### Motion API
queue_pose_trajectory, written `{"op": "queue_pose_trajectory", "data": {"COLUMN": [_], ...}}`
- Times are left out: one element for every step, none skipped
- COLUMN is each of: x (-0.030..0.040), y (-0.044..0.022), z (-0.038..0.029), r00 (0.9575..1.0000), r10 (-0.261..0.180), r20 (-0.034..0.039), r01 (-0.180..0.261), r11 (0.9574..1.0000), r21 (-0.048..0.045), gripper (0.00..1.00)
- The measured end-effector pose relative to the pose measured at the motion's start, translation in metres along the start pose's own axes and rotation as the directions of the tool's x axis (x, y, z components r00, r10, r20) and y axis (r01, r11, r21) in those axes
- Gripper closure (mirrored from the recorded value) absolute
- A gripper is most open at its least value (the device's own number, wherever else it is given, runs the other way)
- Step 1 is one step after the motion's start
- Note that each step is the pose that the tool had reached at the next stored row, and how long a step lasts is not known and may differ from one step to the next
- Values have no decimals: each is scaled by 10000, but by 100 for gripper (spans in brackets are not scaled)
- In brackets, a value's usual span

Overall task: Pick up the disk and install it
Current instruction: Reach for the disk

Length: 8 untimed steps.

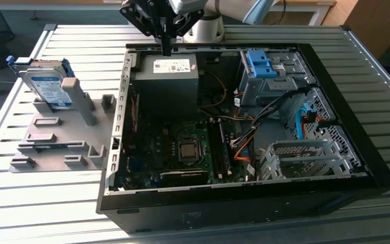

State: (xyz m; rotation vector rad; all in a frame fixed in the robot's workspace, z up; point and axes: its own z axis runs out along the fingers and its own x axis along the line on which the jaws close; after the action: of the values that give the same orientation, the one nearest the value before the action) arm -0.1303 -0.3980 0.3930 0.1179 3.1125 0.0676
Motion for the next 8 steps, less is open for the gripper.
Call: {"op": "queue_pose_trajectory", "data": {"x": [8,15,19,20,20,23,26,27], "y": [1,2,3,3,3,2,3,4], "z": [0,0,0,1,1,1,2,3], "r00": [10000,10000,10000,10000,10000,10000,10000,10000], "r10": [0,1,0,0,-1,0,1,1], "r20": [0,0,0,0,0,0,0,1], "r01": [0,-1,0,0,1,0,-1,-1], "r11": [10000,10000,10000,10000,10000,10000,10000,10000], "r21": [0,1,1,0,0,0,0,-1], "gripper": [89,89,89,89,89,89,89,89]}}
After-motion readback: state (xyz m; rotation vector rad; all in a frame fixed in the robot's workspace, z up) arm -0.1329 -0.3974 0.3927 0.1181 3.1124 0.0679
